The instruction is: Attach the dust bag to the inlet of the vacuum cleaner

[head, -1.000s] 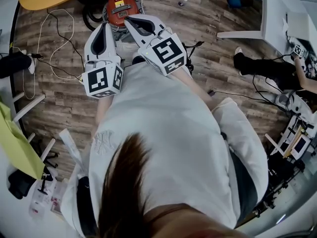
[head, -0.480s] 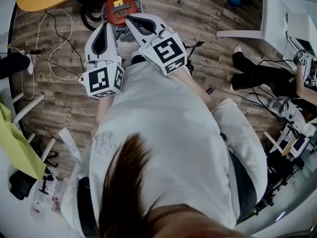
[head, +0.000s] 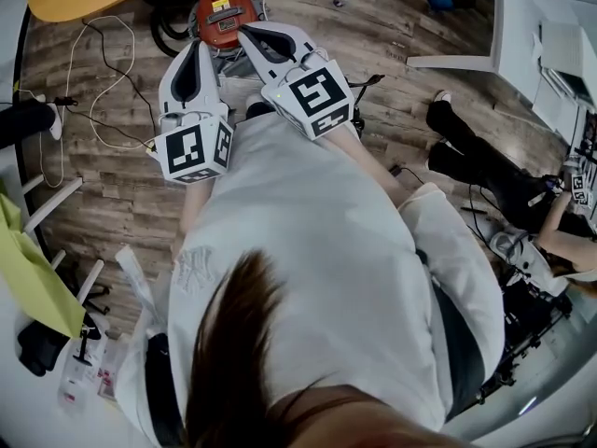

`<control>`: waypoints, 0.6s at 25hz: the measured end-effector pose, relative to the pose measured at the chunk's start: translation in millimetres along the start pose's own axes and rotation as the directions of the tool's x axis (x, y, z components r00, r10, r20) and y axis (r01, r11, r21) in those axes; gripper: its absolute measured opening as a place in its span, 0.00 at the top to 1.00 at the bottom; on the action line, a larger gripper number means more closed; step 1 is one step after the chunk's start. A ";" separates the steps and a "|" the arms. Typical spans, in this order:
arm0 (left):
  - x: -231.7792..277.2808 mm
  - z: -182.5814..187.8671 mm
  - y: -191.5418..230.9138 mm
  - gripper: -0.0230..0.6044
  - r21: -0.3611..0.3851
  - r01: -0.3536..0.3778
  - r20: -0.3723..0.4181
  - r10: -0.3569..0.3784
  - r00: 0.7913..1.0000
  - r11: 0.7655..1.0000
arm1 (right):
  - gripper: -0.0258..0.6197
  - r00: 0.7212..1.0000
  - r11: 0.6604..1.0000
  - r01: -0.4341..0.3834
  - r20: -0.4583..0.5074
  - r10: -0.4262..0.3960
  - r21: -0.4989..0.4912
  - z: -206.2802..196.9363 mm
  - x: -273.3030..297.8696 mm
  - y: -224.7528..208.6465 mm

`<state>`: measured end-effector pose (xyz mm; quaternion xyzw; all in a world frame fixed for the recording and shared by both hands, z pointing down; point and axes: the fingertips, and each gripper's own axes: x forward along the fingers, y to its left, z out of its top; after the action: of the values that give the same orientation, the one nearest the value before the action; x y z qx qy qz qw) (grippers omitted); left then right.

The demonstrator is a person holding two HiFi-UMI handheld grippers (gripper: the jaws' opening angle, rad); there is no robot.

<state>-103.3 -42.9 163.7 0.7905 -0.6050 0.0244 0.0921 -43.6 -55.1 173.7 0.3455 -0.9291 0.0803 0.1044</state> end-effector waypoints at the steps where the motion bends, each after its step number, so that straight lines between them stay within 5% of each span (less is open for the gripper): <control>1: -0.1 0.1 0.3 0.94 -0.003 -0.003 0.000 0.003 1.000 1.000 | 0.96 1.000 1.000 -0.001 0.000 0.001 0.000 0.1 -0.1 -0.1; 15: -0.3 -1.0 -4.1 0.94 -0.001 -0.005 -0.003 0.005 1.000 1.000 | 0.96 1.000 1.000 -0.007 -0.001 0.007 -0.007 -0.8 -4.3 -1.8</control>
<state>-99.4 -41.5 164.1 0.7889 -0.6069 0.0255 0.0932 -39.2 -53.6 173.5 0.3420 -0.9305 0.0776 0.1058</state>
